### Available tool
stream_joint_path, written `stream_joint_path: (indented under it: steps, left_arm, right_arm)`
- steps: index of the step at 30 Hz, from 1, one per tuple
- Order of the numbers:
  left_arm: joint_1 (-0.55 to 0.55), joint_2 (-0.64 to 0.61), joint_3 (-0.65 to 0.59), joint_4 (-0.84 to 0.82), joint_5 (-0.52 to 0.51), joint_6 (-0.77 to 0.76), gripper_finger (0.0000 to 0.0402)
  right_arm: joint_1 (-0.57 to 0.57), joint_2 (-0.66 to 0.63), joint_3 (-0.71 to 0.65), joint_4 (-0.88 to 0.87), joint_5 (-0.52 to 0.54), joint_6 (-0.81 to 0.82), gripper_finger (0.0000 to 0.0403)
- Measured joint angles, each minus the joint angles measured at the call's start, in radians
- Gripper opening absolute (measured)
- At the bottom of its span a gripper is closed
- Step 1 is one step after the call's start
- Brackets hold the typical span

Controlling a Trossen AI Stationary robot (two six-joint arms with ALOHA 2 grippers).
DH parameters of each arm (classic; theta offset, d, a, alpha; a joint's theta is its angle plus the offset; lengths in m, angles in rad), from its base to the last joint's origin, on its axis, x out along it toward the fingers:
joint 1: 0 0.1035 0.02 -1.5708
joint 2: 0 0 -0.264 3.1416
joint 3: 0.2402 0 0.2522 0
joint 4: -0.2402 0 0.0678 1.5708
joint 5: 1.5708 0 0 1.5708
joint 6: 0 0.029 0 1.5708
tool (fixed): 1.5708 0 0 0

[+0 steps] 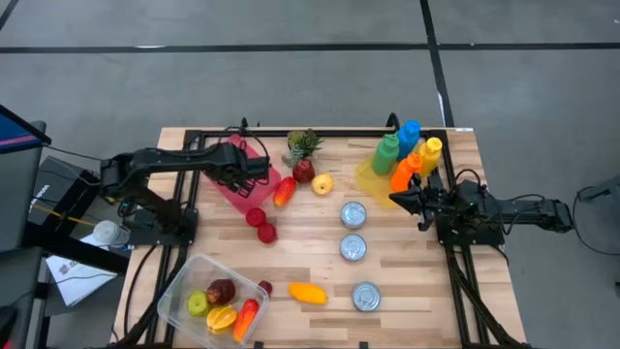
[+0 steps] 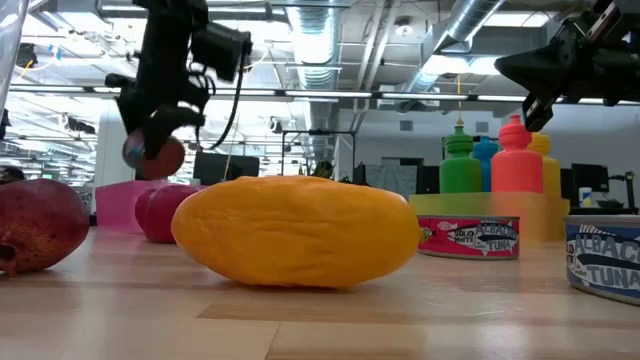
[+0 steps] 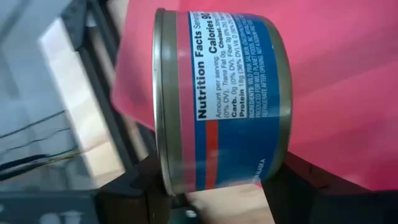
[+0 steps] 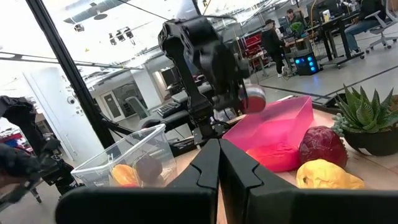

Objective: Pick & Place Food Item
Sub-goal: Put the blue pink tuna can into the pink bin

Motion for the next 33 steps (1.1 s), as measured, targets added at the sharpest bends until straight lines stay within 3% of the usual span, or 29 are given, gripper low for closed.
stream_joint_path:
  steps: [9,15,33]
  left_arm:
    - [-0.006,0.165,-0.030,0.019,-0.118,0.049,0.0188]
    - [0.021,0.272,-0.030,0.031,-0.140,0.081,0.0188]
    - [0.182,0.283,-0.030,0.098,-0.135,0.250,0.0188]
  right_arm:
    - [0.000,0.000,0.000,0.000,0.000,0.000,0.0000]
    - [0.000,0.000,0.000,0.000,0.000,0.000,0.0000]
    - [0.000,0.000,0.000,0.000,0.000,0.000,0.0000]
